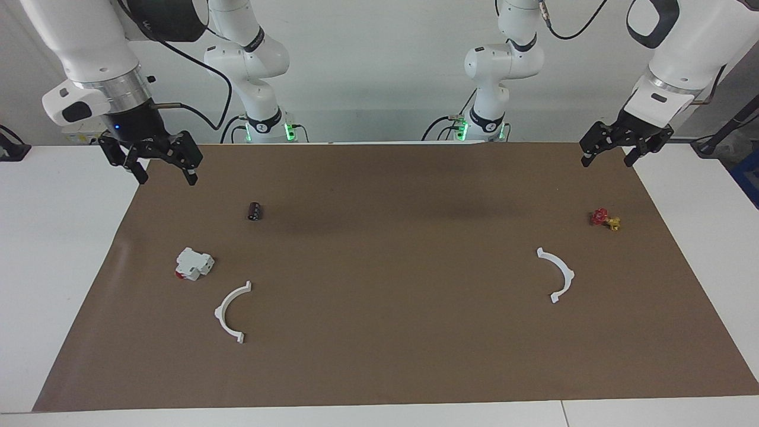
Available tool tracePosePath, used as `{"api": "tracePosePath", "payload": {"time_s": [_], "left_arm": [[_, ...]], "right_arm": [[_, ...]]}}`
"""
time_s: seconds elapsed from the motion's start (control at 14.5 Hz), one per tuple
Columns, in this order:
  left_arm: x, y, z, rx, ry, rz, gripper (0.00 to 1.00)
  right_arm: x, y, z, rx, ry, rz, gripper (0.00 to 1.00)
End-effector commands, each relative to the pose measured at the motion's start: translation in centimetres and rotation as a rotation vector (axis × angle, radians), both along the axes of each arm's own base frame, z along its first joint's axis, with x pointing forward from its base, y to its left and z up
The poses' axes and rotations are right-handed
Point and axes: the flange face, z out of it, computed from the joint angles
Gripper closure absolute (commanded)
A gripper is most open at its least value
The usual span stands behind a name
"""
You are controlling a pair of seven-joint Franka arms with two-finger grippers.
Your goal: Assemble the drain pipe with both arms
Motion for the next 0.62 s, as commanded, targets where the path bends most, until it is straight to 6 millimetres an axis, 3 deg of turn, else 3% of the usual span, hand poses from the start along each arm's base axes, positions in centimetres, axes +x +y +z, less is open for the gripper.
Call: {"api": "tracePosePath", "payload": {"time_s": [0.0,0.55], "left_arm": [[-0.2,-0.2,0.0,-0.009,-0.006,0.006,0.00],[-0.5,0.8,-0.4,-0.007,0.014,0.027,0.00]], "right_arm": [[-0.8,0.0,0.0,0.004,-0.008,0.010,0.00],[-1.1,-0.5,-0.4,0.007,0.009,0.004,0.00]]}}
